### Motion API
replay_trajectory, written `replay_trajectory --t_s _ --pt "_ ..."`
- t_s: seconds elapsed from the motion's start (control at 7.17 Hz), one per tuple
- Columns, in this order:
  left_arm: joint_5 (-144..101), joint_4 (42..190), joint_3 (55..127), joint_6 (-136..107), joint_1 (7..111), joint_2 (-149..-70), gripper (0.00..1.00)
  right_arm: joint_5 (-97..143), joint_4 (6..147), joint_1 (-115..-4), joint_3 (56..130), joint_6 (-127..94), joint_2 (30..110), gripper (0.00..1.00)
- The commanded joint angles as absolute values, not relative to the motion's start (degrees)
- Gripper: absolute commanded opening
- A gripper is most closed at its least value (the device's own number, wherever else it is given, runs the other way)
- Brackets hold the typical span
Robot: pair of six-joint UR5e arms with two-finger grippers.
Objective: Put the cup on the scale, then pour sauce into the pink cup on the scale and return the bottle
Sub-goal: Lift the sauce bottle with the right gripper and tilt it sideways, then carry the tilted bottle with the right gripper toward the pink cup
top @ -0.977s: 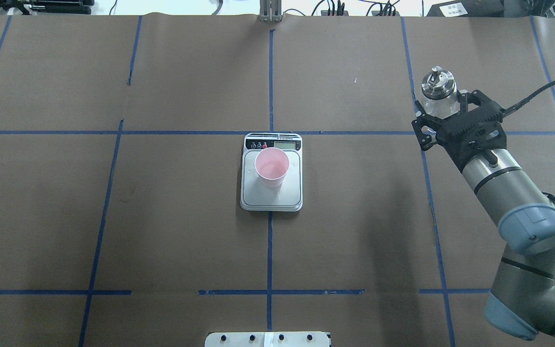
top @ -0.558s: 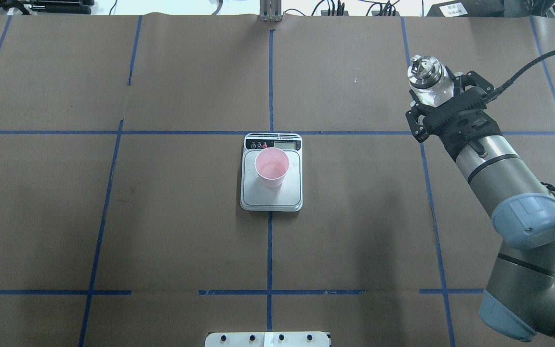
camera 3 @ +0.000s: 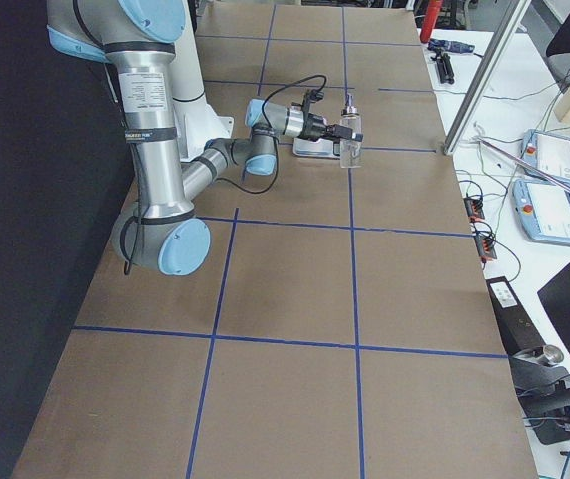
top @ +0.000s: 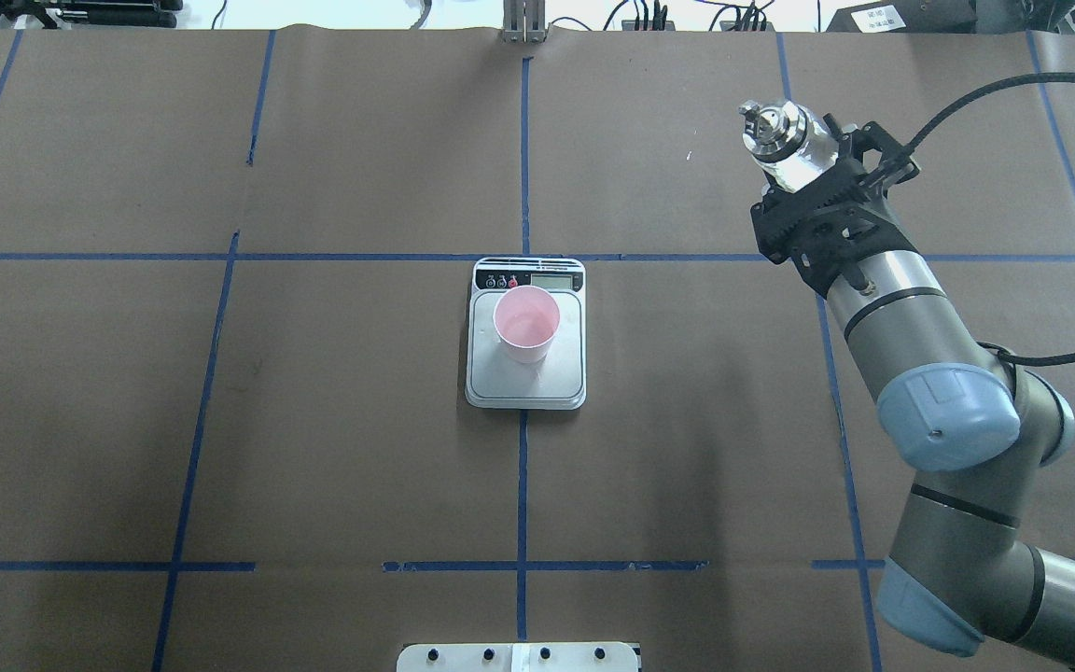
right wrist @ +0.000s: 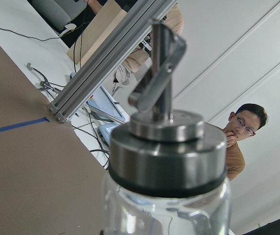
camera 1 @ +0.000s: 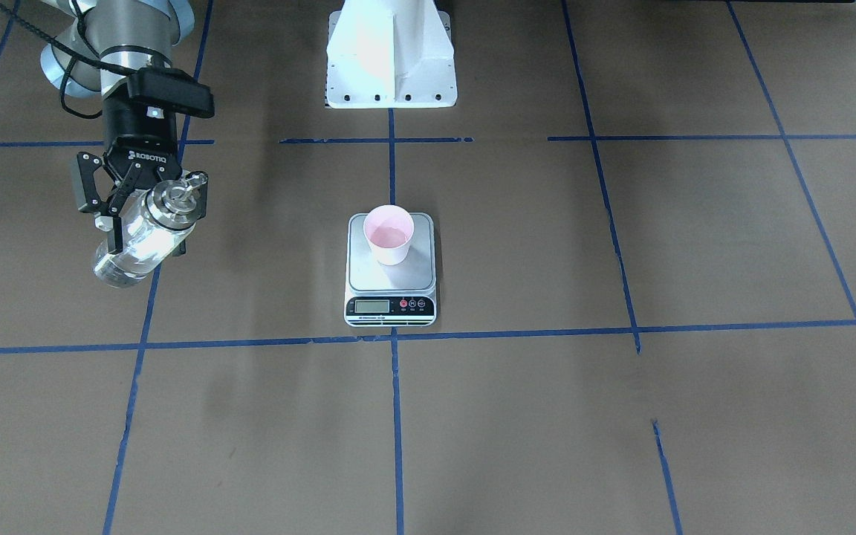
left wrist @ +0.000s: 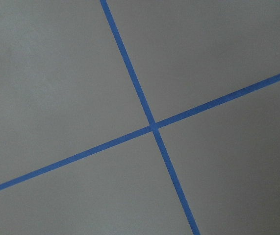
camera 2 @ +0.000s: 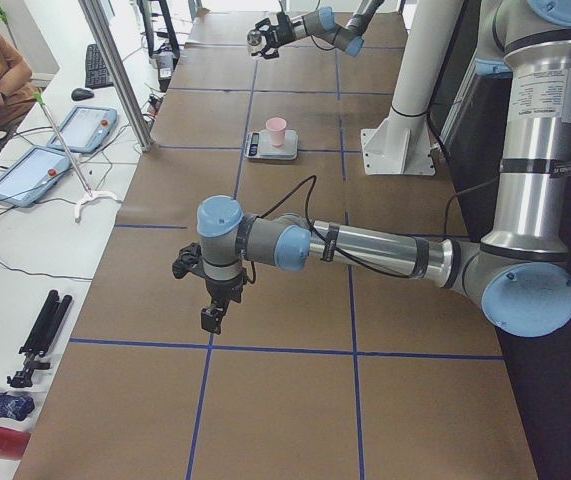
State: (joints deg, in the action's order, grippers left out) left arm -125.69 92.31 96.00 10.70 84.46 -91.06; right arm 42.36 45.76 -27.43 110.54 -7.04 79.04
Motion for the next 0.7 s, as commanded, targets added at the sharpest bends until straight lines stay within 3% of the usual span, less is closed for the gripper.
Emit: replay_trajectory --t_s 0.0,0.56 --pt "-132.8 92.7 90.3 17.7 87.2 -90.9 1.0 37.7 48.7 -25.2 110.4 -2.0 77.3 0.0" --pt "-132.9 92.6 89.5 18.2 87.3 -91.6 1.0 30.8 57.0 -20.4 108.6 -1.9 71.5 0.0"
